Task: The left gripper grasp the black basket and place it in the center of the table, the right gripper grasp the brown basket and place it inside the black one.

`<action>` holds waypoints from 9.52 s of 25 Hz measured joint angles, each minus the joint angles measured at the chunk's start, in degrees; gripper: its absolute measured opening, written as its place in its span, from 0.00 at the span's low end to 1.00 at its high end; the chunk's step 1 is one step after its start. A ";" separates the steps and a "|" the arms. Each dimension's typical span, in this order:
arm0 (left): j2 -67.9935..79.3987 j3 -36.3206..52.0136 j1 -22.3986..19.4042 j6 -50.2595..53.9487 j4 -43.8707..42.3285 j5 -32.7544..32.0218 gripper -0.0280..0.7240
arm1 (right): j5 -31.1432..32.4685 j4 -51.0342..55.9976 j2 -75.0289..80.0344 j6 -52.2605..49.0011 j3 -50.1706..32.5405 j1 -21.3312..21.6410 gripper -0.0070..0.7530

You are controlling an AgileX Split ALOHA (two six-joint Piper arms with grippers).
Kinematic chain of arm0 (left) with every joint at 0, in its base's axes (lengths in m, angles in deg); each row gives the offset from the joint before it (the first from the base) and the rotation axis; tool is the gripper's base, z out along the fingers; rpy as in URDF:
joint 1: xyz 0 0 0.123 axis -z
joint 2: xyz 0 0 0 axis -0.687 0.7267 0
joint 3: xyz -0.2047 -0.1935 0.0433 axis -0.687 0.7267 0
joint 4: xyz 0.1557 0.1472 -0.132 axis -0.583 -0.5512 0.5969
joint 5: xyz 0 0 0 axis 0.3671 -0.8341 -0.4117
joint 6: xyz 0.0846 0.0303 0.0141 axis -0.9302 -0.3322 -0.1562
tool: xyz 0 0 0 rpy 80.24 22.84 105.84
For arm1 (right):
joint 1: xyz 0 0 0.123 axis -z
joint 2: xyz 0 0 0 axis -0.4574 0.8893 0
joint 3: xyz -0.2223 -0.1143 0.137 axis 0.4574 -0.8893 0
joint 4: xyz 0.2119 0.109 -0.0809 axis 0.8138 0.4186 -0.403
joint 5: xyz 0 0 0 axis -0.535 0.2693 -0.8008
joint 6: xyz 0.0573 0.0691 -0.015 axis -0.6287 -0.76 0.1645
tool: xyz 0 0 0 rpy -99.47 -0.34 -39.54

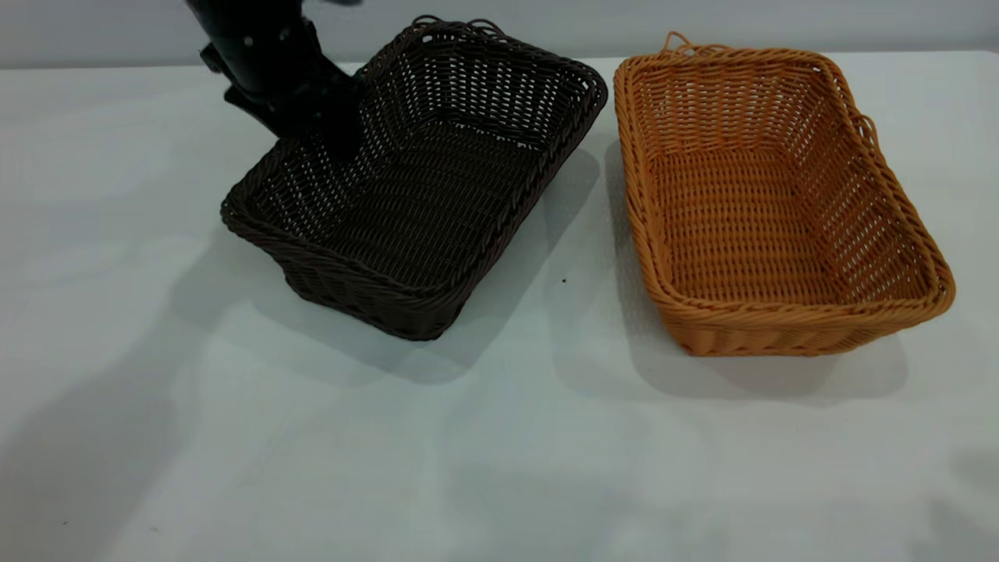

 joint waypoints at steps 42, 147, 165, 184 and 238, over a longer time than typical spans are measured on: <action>-7.56 -7.93 -6.21 -1.69 1.52 2.79 0.14 | -23.85 83.08 70.17 41.68 3.11 0.00 0.62; -11.96 -10.42 -7.40 -16.76 4.19 -16.94 0.68 | -1.30 22.53 64.28 27.10 35.35 -11.44 0.82; -44.61 -11.33 -7.40 6.38 -3.19 -35.21 0.68 | 17.63 3.22 26.48 13.59 50.25 -11.44 0.78; -91.00 36.55 -7.40 19.11 -3.07 -35.25 0.68 | 19.78 8.71 -20.89 15.02 15.66 -11.44 0.77; -142.44 73.80 -16.32 16.59 -6.05 -32.27 0.68 | 14.80 4.14 -51.40 21.66 -6.75 -11.44 0.77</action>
